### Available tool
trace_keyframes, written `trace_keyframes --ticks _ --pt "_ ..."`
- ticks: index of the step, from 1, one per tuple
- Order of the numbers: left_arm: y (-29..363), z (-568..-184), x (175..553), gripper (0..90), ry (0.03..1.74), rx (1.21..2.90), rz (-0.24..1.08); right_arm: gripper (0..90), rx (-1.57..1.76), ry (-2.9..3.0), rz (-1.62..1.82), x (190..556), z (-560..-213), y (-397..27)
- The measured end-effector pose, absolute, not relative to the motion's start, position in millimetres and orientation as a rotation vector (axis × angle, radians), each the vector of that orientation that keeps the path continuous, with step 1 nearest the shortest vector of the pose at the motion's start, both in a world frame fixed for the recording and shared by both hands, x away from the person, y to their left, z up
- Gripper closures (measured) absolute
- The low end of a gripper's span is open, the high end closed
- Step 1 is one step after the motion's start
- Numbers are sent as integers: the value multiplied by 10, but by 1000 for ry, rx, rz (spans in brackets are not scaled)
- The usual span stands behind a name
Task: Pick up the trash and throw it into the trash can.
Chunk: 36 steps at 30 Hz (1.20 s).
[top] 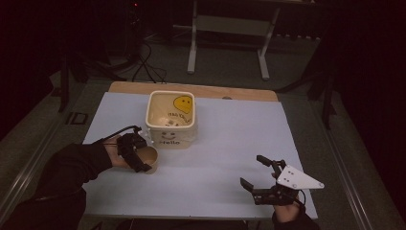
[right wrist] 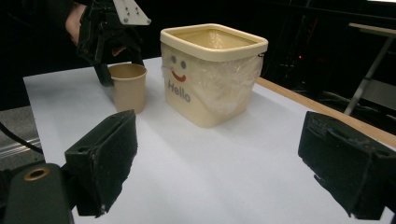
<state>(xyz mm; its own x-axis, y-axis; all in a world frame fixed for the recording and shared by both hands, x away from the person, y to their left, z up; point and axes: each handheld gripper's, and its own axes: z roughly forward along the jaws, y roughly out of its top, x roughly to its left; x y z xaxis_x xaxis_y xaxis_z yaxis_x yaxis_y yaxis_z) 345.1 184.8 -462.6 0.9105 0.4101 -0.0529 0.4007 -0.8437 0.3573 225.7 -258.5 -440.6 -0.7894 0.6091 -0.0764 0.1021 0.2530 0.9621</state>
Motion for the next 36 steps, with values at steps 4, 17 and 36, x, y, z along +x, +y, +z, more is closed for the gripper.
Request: trace_keyframes --ticks 4,17,36 --pt "1863 -4611 3442 228 587 2700 37 116 643 2091 1555 2256 -4403 -2586" --pt "1870 -4398 3344 310 517 2677 12 116 647 2096 1552 2268 -4414 -2580" --pt "1766 -3759 3301 313 405 2691 35 116 654 2098 1553 2285 -4428 -2574"
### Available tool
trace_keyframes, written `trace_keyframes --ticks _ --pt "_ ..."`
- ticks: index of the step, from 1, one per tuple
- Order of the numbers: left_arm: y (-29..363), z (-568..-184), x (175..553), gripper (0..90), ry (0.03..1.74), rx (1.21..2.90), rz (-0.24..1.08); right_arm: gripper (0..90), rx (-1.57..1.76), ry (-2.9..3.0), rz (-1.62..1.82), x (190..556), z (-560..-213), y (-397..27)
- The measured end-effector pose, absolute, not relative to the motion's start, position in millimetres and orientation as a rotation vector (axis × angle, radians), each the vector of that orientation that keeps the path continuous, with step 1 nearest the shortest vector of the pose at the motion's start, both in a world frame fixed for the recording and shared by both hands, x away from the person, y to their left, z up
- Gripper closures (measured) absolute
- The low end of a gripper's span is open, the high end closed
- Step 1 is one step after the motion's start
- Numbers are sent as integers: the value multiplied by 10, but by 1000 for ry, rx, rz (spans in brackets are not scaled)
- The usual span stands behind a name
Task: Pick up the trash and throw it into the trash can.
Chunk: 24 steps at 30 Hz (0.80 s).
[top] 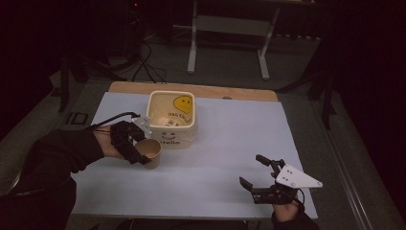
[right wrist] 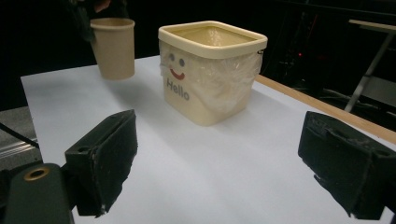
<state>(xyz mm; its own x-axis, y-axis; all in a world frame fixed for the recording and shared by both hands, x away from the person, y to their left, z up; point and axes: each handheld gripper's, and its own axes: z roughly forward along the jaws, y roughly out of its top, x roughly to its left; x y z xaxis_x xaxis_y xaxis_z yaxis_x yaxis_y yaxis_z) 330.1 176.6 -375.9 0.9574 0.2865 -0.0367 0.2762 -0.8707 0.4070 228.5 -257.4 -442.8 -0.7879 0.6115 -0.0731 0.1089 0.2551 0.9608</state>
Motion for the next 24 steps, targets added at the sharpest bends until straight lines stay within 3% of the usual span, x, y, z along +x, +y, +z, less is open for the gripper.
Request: trace_keyframes --ticks 24 --pt "1556 -3181 3431 313 319 2719 55 116 656 2109 1547 2293 -4439 -2575"
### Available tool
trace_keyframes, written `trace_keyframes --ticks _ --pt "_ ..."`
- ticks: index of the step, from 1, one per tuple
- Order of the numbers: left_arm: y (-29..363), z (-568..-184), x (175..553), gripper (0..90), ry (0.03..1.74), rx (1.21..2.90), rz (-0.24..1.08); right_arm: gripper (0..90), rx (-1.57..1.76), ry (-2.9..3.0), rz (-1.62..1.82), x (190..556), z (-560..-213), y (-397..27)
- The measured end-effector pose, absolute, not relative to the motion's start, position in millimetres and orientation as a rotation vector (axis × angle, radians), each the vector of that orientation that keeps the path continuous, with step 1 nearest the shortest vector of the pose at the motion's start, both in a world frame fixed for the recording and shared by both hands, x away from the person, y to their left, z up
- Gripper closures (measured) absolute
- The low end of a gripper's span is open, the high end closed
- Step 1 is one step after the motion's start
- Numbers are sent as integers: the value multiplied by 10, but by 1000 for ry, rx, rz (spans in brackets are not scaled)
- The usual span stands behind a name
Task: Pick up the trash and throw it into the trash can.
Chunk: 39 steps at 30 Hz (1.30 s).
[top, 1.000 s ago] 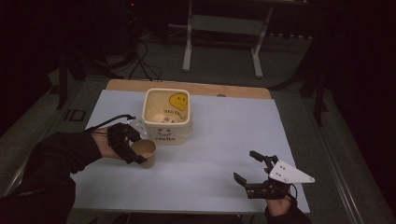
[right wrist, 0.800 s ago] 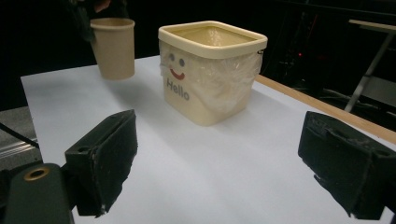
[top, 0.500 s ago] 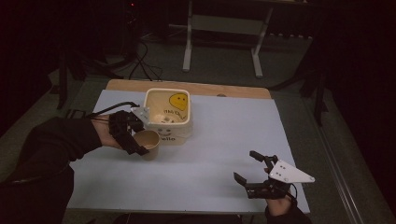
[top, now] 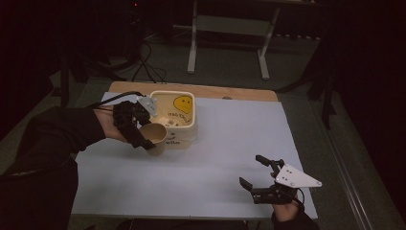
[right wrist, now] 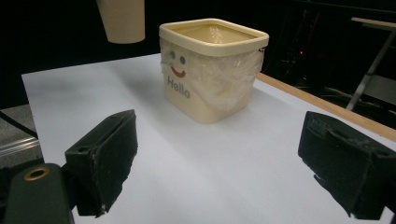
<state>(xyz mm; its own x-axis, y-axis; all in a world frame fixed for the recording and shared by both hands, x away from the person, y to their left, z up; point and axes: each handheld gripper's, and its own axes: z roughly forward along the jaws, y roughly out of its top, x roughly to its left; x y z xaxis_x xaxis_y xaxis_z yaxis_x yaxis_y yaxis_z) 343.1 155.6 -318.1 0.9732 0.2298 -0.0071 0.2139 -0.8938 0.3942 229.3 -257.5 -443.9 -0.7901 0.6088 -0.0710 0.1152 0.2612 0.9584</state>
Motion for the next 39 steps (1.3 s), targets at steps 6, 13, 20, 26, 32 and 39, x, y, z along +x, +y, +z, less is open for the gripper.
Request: trace_keyframes --ticks 6,13,20,26,32,39 --pt "1487 -3077 3437 313 290 2711 53 117 660 2108 1553 2294 -4440 -2581" --pt "1479 -2966 3509 313 295 2707 51 116 658 2108 1553 2295 -4440 -2581" --pt "1428 -2837 3568 313 282 2712 68 116 655 2112 1543 2294 -4444 -2583" --pt "1385 -2745 3682 314 294 2712 91 116 659 2117 1543 2297 -4453 -2577" --pt "1336 -2636 3780 320 296 2711 103 117 660 2120 1546 2305 -4461 -2583" --pt "1291 -2510 3887 320 313 2699 118 116 661 2124 1545 2307 -4464 -2579"
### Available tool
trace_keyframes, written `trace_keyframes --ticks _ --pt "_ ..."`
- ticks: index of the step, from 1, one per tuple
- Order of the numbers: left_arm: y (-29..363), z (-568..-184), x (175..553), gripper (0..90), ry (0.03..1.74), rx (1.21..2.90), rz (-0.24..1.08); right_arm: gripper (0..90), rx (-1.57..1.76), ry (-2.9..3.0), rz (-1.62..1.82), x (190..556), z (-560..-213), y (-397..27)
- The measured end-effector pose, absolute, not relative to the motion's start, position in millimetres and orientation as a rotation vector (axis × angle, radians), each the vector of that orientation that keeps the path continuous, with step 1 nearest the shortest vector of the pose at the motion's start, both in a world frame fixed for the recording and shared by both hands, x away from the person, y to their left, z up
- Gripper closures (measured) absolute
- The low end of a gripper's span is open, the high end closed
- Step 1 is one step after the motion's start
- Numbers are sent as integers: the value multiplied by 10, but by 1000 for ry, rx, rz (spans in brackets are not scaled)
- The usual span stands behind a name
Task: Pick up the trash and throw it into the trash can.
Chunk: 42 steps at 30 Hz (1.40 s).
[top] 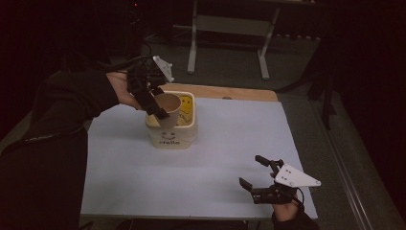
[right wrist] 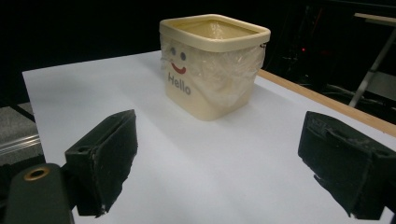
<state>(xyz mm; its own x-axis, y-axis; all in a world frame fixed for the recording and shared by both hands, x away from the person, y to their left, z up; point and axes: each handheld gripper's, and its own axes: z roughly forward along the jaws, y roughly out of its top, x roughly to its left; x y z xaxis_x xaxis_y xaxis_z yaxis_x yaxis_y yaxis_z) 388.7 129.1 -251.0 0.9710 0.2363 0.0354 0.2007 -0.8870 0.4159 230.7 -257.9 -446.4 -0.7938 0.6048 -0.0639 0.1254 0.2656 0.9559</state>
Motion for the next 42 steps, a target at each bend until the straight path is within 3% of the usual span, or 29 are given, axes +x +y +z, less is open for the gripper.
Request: trace_keyframes --ticks 19,42 --pt "1195 -2329 4130 320 335 2675 140 117 666 2125 1550 2316 -4472 -2589" --pt "1321 -2502 4429 320 451 2650 151 117 668 2139 1547 2336 -4494 -2586"
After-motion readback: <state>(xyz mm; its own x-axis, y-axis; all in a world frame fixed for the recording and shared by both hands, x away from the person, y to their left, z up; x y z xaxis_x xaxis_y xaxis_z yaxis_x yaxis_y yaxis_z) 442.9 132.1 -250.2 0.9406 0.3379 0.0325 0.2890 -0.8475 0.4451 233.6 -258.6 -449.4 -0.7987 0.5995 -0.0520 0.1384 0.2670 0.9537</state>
